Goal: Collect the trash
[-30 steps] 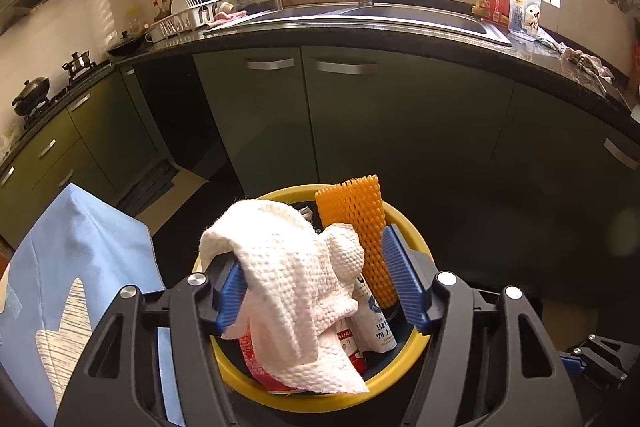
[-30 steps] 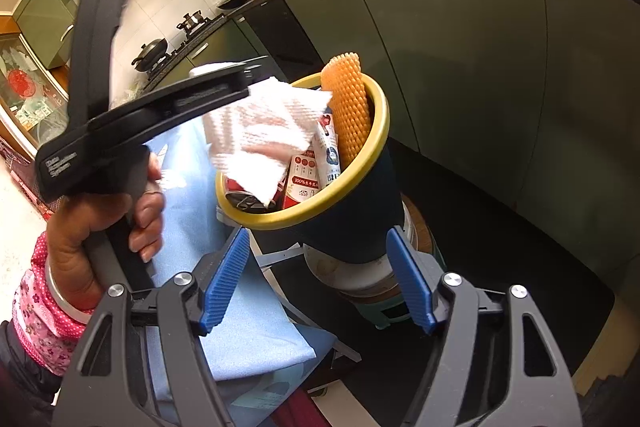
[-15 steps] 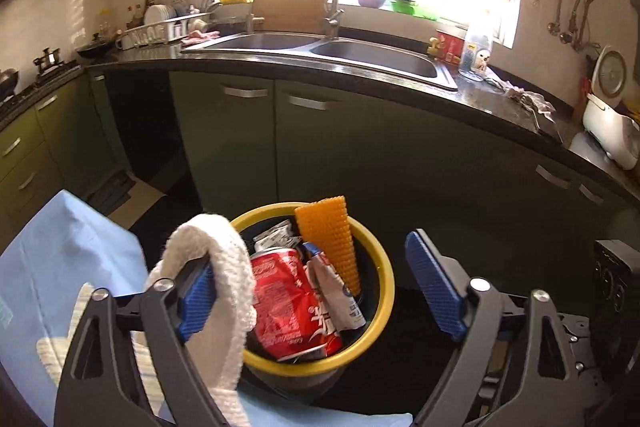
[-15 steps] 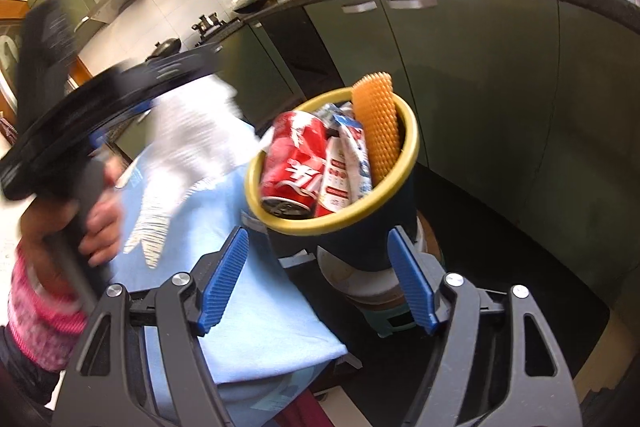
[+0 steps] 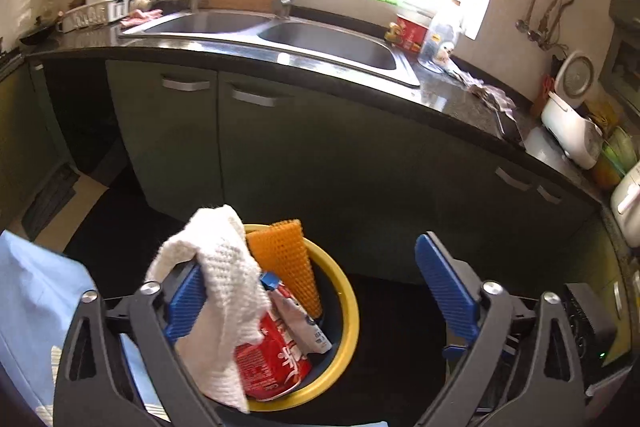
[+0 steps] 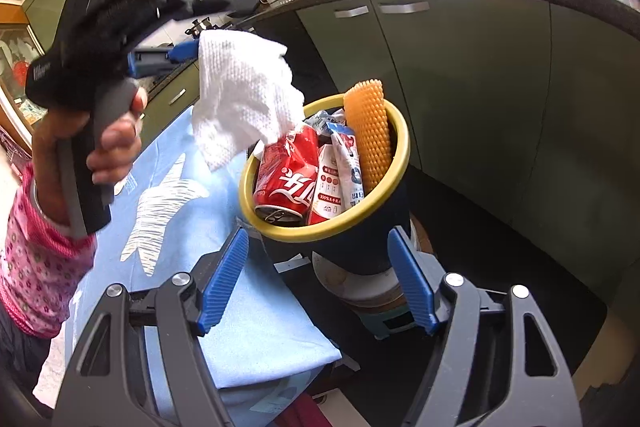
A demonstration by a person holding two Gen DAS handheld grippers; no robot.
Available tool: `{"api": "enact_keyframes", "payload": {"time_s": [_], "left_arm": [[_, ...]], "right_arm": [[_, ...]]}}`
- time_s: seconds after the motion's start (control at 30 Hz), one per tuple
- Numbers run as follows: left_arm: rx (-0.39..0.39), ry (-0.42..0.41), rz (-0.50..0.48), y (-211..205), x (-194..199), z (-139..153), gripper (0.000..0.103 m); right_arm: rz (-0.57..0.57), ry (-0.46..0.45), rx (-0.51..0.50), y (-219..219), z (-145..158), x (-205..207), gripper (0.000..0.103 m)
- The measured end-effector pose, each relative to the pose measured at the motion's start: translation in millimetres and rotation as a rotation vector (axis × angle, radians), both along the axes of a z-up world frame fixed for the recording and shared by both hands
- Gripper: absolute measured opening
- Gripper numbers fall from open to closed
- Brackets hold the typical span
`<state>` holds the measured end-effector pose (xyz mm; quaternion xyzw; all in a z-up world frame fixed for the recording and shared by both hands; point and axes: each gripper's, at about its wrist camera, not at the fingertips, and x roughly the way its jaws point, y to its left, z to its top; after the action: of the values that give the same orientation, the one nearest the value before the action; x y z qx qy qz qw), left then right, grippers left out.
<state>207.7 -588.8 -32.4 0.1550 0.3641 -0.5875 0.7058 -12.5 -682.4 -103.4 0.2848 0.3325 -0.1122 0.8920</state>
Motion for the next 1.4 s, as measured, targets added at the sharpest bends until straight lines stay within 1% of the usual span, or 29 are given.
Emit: {"api": "enact_keyframes", "payload": {"time_s": [0.03, 0.07, 0.1, 0.17, 0.23, 0.27, 0.3, 0.4, 0.5, 0.57, 0.63, 0.67, 0.7, 0.73, 0.77, 0.8, 0.83, 0.87, 0.9, 0.93, 1.0, 1.03, 1.1, 1.13, 1.2, 1.23, 1.3, 1.33, 1.4], "left_arm": [[0.047, -0.008, -0.026, -7, -2, -6, 0.098], [0.117, -0.042, -0.033, -15, -3, -18, 0.098], [0.222, -0.089, -0.03, -24, -5, -34, 0.098], [0.378, -0.129, -0.06, -34, -9, -61, 0.098], [0.468, -0.138, -0.098, -37, -13, -75, 0.098], [0.477, -0.113, -0.115, -37, -14, -73, 0.098], [0.467, -0.084, -0.122, -37, -14, -68, 0.098], [0.419, 0.017, -0.134, -40, -15, -36, 0.098], [0.415, 0.075, -0.141, -46, -22, -6, 0.098], [0.44, 0.081, -0.137, -47, -28, 6, 0.098], [0.423, 0.081, -0.136, -49, -28, 20, 0.098], [0.434, 0.099, -0.146, -52, -23, 14, 0.098], [0.492, 0.119, -0.13, -55, -16, -1, 0.098], [0.598, 0.116, -0.062, -57, -2, -27, 0.097], [0.652, 0.106, -0.018, -55, 7, -42, 0.09], [0.674, 0.128, 0.005, -53, 16, -50, 0.086], [0.65, 0.181, 0.015, -51, 21, -48, 0.085], [0.592, 0.253, 0.016, -47, 26, -39, 0.086], [0.544, 0.289, 0.004, -45, 27, -29, 0.09], [0.514, 0.279, -0.001, -44, 27, -19, 0.099], [0.527, 0.207, 0.023, -45, 25, -4, 0.098], [0.502, 0.199, 0.018, -42, 23, 5, 0.098], [0.4, 0.164, 0.028, -29, 15, 32, 0.098], [0.336, 0.145, 0.051, -13, 10, 46, 0.098], [0.248, 0.099, 0.112, 13, -2, 62, 0.098], [0.193, 0.07, 0.157, 35, -9, 71, 0.098], [0.112, 0.006, 0.257, 73, -20, 86, 0.098], [0.065, -0.034, 0.323, 105, -30, 92, 0.098], [0.013, -0.075, 0.409, 155, -44, 94, 0.098]], "right_arm": [[0.002, 0.001, 0.003, 0, -1, 0, 0.069], [0.002, -0.002, 0.007, -1, -2, -1, 0.069], [0.003, -0.004, 0.009, -1, -2, -2, 0.069], [0.004, -0.004, 0.01, -2, -3, -4, 0.069], [0.001, -0.008, 0.012, -3, -4, -6, 0.069], [0.0, -0.012, 0.013, -4, -3, -7, 0.069], [-0.004, -0.019, 0.015, -5, -3, -9, 0.069], [-0.021, -0.029, 0.02, -9, -2, -15, 0.069], [-0.034, -0.029, 0.024, -13, -4, -19, 0.069], [-0.038, -0.028, 0.028, -15, -5, -20, 0.069], [-0.034, -0.032, 0.033, -15, -6, -21, 0.069], [-0.029, -0.034, 0.035, -14, -6, -21, 0.069], [-0.024, -0.035, 0.036, -13, -6, -20, 0.069], [-0.018, -0.038, 0.036, -11, -5, -20, 0.069], [-0.012, -0.042, 0.035, -10, -5, -20, 0.069], [-0.005, -0.05, 0.033, -9, -4, -21, 0.069], [-0.003, -0.059, 0.032, -8, -2, -20, 0.069], [-0.003, -0.071, 0.025, -6, -1, -21, 0.069], [-0.003, -0.076, 0.016, -6, 0, -21, 0.069], [-0.004, -0.072, 0.008, -5, 1, -20, 0.069], [-0.003, -0.068, 0.004, -6, 1, -18, 0.069], [-0.002, -0.07, 0.008, -7, 1, -18, 0.069], [0.004, -0.066, 0.002, -7, 1, -19, 0.069], [0.006, -0.064, -0.004, -7, 2, -20, 0.069], [0.012, -0.064, -0.02, -5, 6, -22, 0.069], [0.023, -0.057, -0.037, -2, 8, -22, 0.071], [0.033, -0.05, -0.08, 8, 15, -21, 0.072], [0.037, -0.05, -0.097, 13, 18, -20, 0.073], [0.061, -0.058, -0.137, 26, 28, -18, 0.076]]}}
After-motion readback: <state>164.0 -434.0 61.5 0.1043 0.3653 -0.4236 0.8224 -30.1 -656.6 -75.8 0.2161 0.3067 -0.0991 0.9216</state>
